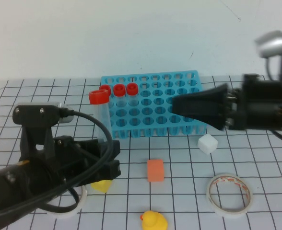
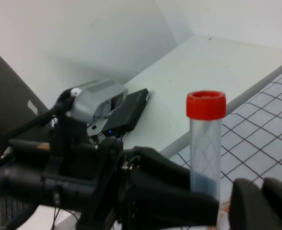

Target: Place the test tubes

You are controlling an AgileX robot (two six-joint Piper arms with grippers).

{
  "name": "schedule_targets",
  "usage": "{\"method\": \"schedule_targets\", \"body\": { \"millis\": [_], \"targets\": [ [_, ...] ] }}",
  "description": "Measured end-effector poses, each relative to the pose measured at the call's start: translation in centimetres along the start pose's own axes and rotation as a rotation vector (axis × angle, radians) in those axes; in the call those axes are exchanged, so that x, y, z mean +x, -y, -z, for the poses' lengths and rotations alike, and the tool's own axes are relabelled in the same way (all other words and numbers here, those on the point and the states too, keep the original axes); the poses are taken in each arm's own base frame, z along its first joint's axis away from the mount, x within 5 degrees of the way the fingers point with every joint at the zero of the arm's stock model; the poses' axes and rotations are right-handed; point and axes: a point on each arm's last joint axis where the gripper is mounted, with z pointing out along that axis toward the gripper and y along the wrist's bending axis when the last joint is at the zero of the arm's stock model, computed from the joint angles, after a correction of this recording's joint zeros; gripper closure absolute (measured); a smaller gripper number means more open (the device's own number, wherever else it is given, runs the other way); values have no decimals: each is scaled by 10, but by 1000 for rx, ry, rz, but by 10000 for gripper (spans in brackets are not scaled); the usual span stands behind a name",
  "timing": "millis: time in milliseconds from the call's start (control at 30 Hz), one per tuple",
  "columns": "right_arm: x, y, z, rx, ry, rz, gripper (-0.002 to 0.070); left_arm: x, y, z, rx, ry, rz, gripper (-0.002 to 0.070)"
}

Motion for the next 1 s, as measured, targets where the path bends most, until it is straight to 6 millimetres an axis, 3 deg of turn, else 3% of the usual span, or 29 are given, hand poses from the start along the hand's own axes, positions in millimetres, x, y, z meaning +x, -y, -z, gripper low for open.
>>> {"method": "schedule_targets", "body": {
  "millis": [100, 267, 333, 533, 1000],
  "targets": [
    [-4, 11, -19, -22, -20, -7, 555, 0, 0, 0, 0, 0, 0, 463],
    [-10, 19, -47, -65, -42, -23, 303, 0, 0, 0, 1, 1, 4, 463],
    [-11, 19, -58, -86, -51, -17, 249, 0, 0, 0, 1, 1, -3, 463],
    [-21, 16, -92, -115, -55, 22, 213, 0, 0, 0, 1, 1, -46, 463],
    [-13, 20, -122, -133, -87, 2, 211, -1, -1, 0, -13, 12, -70, 463]
  ]
}}
